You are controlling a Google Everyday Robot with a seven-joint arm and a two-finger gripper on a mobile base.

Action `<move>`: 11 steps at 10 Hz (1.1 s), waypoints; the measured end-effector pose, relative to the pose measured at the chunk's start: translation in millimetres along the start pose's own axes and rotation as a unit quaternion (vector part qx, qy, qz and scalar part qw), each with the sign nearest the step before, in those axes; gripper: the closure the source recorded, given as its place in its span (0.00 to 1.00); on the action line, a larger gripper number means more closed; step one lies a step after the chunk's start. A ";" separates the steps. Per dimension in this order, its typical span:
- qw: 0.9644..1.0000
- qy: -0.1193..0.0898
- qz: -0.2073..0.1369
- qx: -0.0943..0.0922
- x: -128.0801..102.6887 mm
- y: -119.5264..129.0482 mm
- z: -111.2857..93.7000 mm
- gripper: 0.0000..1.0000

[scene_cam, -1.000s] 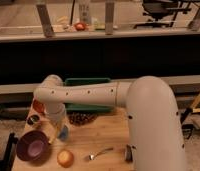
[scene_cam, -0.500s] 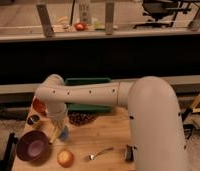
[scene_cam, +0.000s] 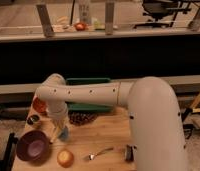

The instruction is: Place banana in plastic cup

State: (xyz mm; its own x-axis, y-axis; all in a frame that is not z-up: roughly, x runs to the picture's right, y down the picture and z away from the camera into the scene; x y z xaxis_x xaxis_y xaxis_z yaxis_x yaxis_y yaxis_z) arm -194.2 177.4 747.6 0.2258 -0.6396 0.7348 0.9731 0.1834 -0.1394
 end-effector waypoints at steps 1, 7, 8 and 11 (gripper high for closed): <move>1.000 0.000 -0.001 -0.001 0.3 -0.5 0.1 0.48; 1.000 0.003 -0.004 -0.002 1.7 -2.9 1.2 0.20; 1.000 0.002 -0.005 -0.003 2.3 -3.2 1.8 0.20; 1.000 0.000 -0.007 -0.007 5.2 -3.9 3.6 0.20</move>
State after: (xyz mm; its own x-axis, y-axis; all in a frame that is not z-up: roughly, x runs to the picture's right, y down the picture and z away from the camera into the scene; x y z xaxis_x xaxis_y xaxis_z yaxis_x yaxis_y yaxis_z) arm -197.1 176.0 754.4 0.2130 -0.6414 0.7371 0.9765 0.1645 -0.1390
